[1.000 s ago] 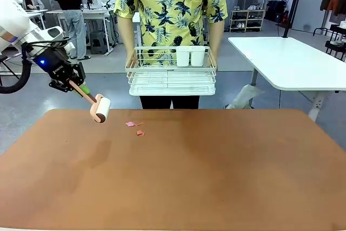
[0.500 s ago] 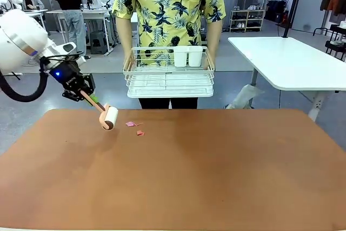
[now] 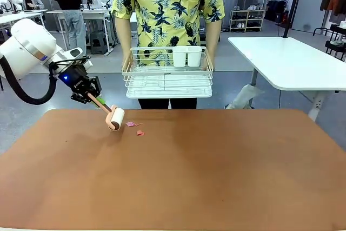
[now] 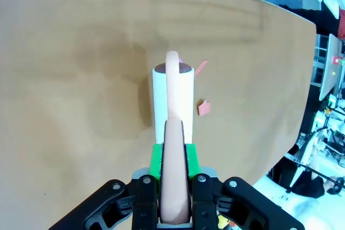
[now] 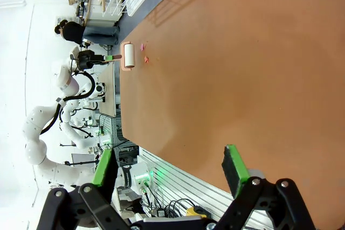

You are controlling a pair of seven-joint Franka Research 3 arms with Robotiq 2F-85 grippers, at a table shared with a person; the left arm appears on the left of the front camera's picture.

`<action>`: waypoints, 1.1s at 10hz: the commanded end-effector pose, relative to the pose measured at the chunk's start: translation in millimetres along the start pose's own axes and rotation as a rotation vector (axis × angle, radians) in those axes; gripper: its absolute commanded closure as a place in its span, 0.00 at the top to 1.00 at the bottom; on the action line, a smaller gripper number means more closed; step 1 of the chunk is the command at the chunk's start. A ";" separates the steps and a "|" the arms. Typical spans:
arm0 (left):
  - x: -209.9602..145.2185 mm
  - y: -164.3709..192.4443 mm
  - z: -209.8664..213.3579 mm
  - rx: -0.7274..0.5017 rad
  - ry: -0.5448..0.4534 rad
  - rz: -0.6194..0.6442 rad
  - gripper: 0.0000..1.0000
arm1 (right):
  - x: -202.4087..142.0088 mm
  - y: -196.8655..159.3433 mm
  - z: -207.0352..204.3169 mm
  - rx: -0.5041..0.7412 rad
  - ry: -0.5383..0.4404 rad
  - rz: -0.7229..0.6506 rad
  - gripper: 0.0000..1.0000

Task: Clean the table.
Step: Clean the table with the Lint Roller when the human lifts the Dish drying rack.

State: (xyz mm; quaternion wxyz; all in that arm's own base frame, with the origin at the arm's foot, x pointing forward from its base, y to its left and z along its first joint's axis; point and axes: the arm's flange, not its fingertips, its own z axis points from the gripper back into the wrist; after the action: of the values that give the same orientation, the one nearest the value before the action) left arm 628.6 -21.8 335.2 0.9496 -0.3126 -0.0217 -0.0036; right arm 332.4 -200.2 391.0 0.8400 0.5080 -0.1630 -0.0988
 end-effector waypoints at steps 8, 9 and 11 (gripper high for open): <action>-3.1 9.8 -45.1 -0.080 -0.005 0.018 0.21 | -1.9 2.8 0.5 0.020 -0.011 0.002 1.00; -6.0 -0.9 -54.2 -0.084 -0.006 0.008 0.21 | -1.9 2.8 0.5 0.020 -0.011 0.002 1.00; -7.1 -38.4 -75.7 -0.082 0.016 -0.037 0.21 | -1.9 2.8 0.5 0.020 -0.011 0.002 1.00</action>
State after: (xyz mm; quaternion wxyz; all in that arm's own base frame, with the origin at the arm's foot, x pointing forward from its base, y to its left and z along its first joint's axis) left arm 629.6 -76.3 304.5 0.9393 -0.3428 -0.0118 -0.0076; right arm 332.4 -200.2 391.1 0.8401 0.5080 -0.1629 -0.0987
